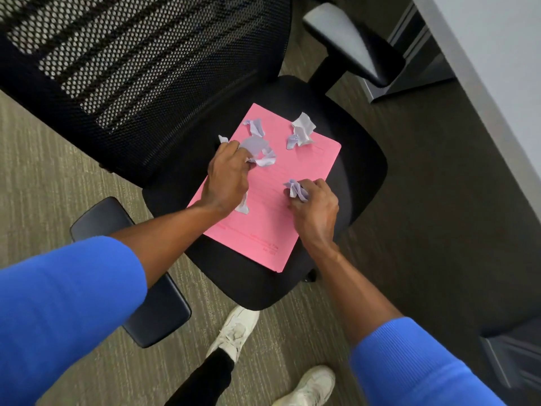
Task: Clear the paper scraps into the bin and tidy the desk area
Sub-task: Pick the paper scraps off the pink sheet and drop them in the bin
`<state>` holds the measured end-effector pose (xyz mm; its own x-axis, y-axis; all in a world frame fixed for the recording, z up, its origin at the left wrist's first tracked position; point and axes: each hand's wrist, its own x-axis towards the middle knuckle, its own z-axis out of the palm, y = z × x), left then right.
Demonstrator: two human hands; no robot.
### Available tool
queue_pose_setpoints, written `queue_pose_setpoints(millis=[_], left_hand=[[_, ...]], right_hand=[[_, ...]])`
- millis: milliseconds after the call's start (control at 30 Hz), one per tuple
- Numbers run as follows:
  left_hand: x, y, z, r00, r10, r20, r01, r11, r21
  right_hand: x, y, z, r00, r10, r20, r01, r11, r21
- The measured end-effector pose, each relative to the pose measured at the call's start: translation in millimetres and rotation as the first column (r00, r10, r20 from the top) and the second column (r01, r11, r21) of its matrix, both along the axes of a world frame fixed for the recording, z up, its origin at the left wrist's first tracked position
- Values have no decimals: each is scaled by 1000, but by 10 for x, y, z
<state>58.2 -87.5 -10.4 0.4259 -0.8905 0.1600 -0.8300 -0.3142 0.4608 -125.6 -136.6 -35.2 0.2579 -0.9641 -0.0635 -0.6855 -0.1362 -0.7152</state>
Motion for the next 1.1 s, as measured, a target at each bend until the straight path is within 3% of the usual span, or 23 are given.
queue_pose_setpoints(millis=[433, 700, 967, 1100], left_hand=[[-1135, 233, 103, 977, -153, -152, 154, 988, -5], [-2314, 534, -193, 924, -278, -261, 294, 955, 24], [-3626, 815, -520, 857, -365, -364, 435, 891, 131], [-4260, 943, -720, 837, -381, -393, 491, 841, 228]], right_hand=[[-981, 395, -82, 959, -259, 113, 251, 964, 83], [-2166, 891, -220, 889, -457, 28, 455, 889, 54], [-3525, 1589, -631, 725, -680, -106, 666, 655, 356], [-4036, 1811, -612, 657, -750, 73, 709, 649, 276]])
